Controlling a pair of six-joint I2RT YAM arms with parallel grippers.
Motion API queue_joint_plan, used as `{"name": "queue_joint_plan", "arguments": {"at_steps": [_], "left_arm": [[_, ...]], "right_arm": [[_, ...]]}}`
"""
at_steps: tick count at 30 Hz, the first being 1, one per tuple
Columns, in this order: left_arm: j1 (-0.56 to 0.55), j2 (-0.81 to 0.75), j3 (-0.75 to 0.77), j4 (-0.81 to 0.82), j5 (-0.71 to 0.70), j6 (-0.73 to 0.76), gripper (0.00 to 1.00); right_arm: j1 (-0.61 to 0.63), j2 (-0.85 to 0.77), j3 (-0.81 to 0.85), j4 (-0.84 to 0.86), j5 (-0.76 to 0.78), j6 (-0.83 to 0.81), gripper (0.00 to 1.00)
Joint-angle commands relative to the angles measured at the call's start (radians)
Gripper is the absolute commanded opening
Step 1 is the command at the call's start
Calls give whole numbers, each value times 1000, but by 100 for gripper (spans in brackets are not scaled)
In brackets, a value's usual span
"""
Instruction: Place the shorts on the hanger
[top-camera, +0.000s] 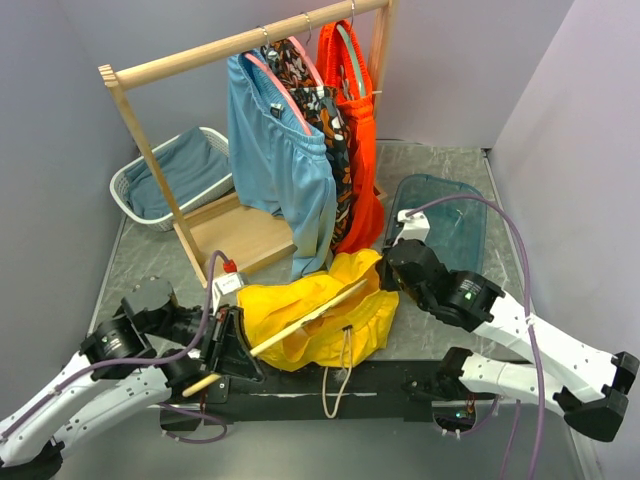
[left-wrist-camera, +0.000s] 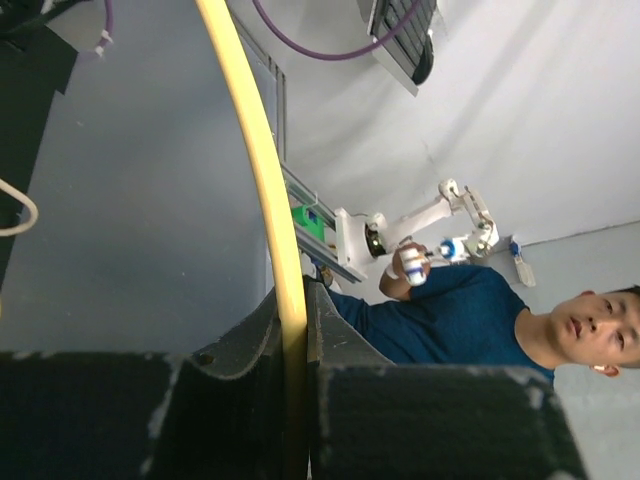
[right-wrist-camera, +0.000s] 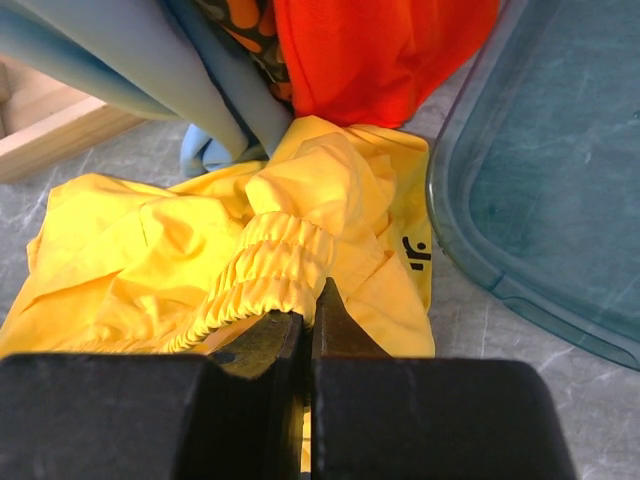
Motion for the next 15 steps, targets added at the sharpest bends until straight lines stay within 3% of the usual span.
{"name": "queue_joint_plan", "arguments": {"at_steps": [1, 9, 15], "left_arm": [[-4, -2, -54, 187, -46, -29, 1], [-16, -16, -213, 522, -158, -153, 1], [-50, -33, -289, 656, -298, -163, 1]], "right_arm": [[43, 6, 88, -15, 57, 11, 0], [123, 67, 178, 12, 26, 15, 0], [156, 105, 221, 48, -16, 23, 0]]}}
